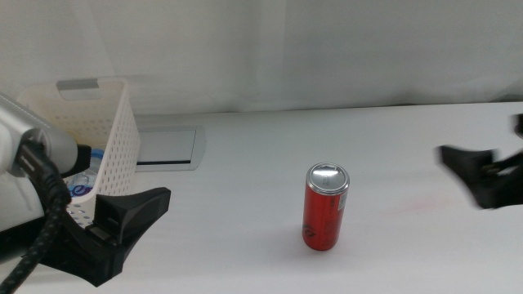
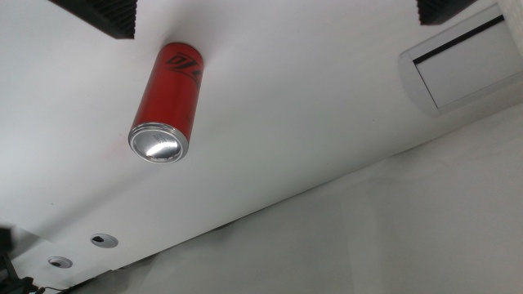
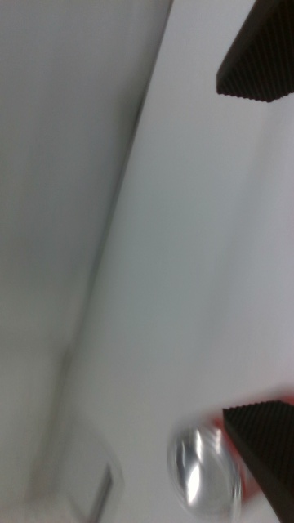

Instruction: Use arms to grab the bottles and put them into the dustbin to the left of the table.

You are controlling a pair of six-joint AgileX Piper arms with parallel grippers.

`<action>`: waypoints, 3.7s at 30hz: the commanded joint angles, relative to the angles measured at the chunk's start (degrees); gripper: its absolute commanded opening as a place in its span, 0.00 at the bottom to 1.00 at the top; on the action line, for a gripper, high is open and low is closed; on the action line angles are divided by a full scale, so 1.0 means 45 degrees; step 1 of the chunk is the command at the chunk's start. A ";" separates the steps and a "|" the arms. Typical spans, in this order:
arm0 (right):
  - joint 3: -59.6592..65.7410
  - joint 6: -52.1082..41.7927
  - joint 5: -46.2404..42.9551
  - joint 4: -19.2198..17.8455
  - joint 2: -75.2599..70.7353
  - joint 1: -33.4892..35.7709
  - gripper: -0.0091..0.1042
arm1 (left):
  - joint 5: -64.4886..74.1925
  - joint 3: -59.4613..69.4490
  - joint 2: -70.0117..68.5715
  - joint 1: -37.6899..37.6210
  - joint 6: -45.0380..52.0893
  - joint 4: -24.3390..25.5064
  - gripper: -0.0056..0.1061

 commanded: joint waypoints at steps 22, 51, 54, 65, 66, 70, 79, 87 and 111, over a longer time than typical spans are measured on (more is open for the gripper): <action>0.0438 0.4459 0.5825 -0.2216 -0.6781 -0.3175 0.06 | -0.0333 0.0046 0.0036 -0.0086 -0.0027 -0.0158 0.84; 0.4609 0.5702 -0.0146 -0.3141 -0.7992 -0.3175 0.06 | -1.0816 0.4100 0.5984 -0.4420 0.7248 -0.7783 0.84; 0.4609 0.5702 -0.0144 -0.3145 -0.7992 -0.3175 0.06 | -1.2183 0.4100 0.7247 -0.4550 0.6901 -0.7718 0.84; 0.4609 0.5702 -0.0408 -0.3145 -0.7992 -0.3175 0.06 | -1.6925 0.4077 1.1385 -0.4894 0.0835 -0.1684 0.84; 0.4609 0.5702 -0.0408 -0.3145 -0.7992 -0.3175 0.06 | -1.7312 0.4077 1.1596 -0.4894 0.0835 -0.1684 0.84; 0.4609 0.5702 -0.0408 -0.3145 -0.7992 -0.3175 0.06 | -1.8732 0.3876 1.2504 -0.4894 0.0808 -0.1684 0.84; 0.4609 0.5702 -0.0408 -0.3145 -0.7992 -0.3175 0.06 | -1.8740 0.1953 1.4146 -0.4894 0.0714 -0.1728 0.84; 0.4609 0.5702 -0.0408 -0.3145 -0.7992 -0.3175 0.06 | -1.7946 0.0264 1.5316 -0.4869 0.0714 -0.2778 0.84; 0.4609 0.5603 -0.0201 -0.3434 -0.7992 -0.3175 0.06 | -1.5855 -0.1009 1.5408 -0.4869 0.0867 -0.3125 0.03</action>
